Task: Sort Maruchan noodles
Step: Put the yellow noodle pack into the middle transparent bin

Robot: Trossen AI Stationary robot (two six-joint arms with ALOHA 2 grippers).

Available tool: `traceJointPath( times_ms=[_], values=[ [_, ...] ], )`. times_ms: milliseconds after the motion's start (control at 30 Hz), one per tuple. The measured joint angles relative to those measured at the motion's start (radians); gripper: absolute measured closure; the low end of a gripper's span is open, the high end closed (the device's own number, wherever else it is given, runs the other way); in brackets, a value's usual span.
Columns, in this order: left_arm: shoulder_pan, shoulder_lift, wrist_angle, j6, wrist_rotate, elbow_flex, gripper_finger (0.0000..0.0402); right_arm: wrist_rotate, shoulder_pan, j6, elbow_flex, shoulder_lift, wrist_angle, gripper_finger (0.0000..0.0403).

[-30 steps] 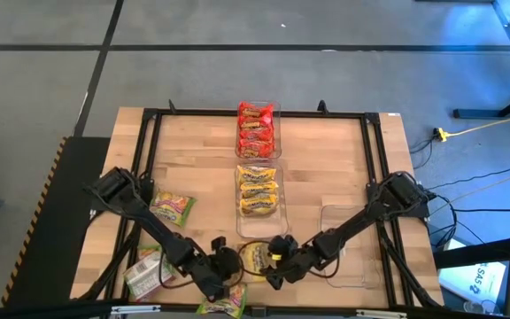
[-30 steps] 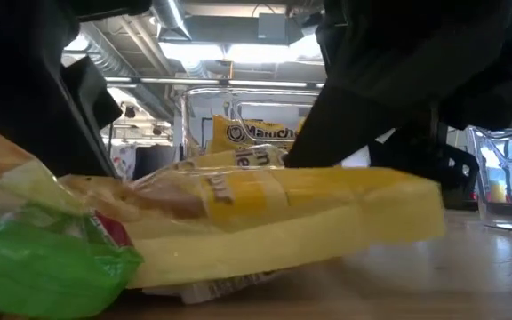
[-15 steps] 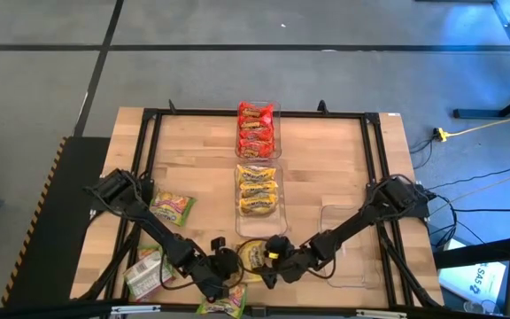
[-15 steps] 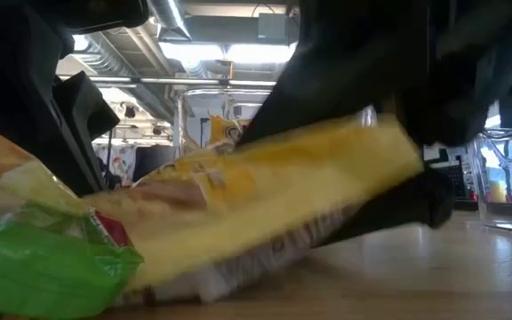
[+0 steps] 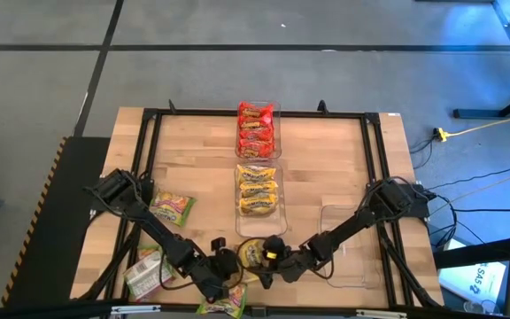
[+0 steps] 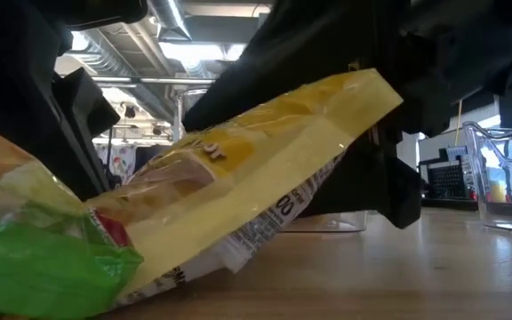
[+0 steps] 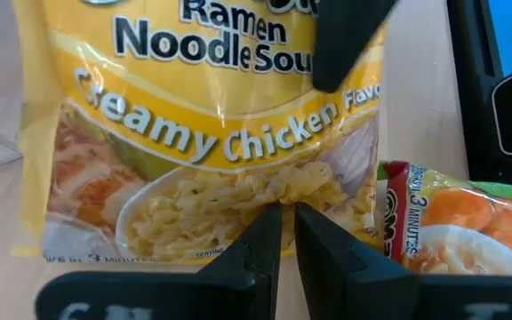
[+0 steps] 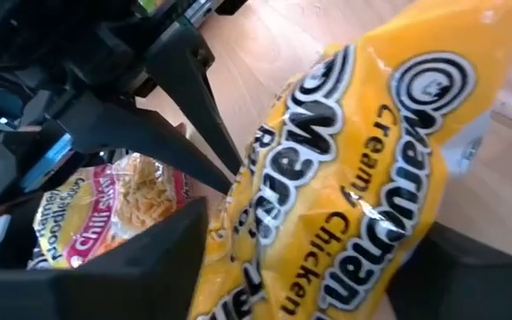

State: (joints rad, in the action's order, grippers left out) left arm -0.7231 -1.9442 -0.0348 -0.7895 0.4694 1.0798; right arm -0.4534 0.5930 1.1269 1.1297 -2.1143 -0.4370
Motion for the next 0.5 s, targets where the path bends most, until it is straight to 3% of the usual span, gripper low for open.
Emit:
traceJointPath(
  times_ms=[267,500],
  values=[
    [-0.001,0.036,-0.017,0.040,-0.021,0.000,0.0371,-0.010,0.003,-0.140,0.001,0.001,-0.005,0.0262],
    [-0.038,0.127,-0.063,0.033,-0.015,0.000,0.0371,0.009,0.003,-0.287,0.003,0.004,-0.035,0.0299]
  ],
)
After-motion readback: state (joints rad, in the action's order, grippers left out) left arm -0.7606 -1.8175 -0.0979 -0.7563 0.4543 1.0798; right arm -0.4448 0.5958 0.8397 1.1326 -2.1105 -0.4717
